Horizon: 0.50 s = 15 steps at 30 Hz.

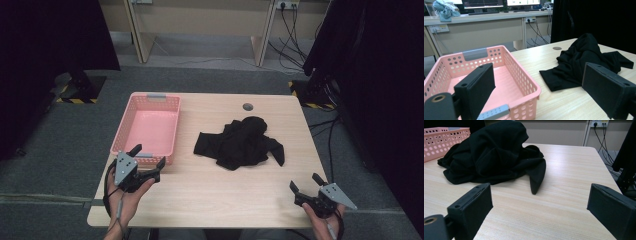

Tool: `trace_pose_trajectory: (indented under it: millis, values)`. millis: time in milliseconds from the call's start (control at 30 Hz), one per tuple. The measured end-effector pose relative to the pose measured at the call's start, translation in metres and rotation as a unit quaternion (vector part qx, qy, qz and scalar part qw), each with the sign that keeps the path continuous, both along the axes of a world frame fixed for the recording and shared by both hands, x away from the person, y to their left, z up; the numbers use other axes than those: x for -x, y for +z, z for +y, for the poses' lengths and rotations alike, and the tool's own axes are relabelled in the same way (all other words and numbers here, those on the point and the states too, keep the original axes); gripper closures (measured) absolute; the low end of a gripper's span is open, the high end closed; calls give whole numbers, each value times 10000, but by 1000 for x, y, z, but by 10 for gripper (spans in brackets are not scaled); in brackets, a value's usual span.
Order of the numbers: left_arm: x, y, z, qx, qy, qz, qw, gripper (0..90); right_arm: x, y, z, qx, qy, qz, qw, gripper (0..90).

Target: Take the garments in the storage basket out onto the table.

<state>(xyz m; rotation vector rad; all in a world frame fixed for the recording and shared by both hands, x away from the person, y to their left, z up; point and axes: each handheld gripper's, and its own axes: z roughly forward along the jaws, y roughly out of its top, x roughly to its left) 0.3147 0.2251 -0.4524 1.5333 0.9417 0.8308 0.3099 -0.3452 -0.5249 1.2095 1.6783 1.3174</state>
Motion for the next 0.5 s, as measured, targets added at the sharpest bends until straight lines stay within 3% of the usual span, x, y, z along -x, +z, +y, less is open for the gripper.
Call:
trace_pose_trajectory:
  millis: [500]
  values:
    - [5, -7, 2, 9, -26, -48, 10000, 94, 0, 0, 0, -2, 3, -4, 10000, 60]
